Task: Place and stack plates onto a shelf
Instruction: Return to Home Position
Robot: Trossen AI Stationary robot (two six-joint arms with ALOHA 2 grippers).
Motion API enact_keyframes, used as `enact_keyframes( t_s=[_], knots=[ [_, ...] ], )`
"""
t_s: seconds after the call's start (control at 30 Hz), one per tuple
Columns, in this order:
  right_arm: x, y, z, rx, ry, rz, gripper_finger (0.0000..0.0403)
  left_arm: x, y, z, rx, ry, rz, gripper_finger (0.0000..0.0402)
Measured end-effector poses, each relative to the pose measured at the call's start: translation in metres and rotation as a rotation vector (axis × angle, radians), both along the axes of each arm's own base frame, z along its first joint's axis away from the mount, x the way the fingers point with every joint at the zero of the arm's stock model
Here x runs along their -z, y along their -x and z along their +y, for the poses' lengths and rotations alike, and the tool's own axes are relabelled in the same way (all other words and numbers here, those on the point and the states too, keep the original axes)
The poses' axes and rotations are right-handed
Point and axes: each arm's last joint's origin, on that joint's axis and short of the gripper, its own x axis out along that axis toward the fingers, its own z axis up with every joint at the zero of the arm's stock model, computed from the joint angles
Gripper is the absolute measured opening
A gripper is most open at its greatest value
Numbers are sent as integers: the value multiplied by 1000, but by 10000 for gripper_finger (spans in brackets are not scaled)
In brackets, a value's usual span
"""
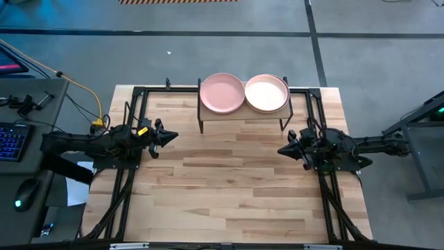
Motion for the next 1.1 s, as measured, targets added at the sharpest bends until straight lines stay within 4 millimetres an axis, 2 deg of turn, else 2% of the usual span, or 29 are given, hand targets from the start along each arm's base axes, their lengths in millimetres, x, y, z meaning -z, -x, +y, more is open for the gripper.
enact_keyframes(
  t_s=[0.2, 0.4, 0.77, 0.93, 1.1],
  knots=[
    [3, 0, 0, -4, -39, 37, 0, 0, 0, 0, 0, 0, 0, 0],
    [2, 12, 1, -20, -39, 6, 0, 0, 1, 0, 0, 0, -2, 0],
    [6, 13, 2, -22, -38, 49, 0, -8, 19, -1, -2, -4, -108, 0],
    [7, 12, 1, -5, -38, 52, 0, -5, 19, -2, 11, -3, -83, 0],
    [7, 12, 1, -6, -38, 56, 0, 6, 17, -3, 22, 1, 36, 0]
  ],
)
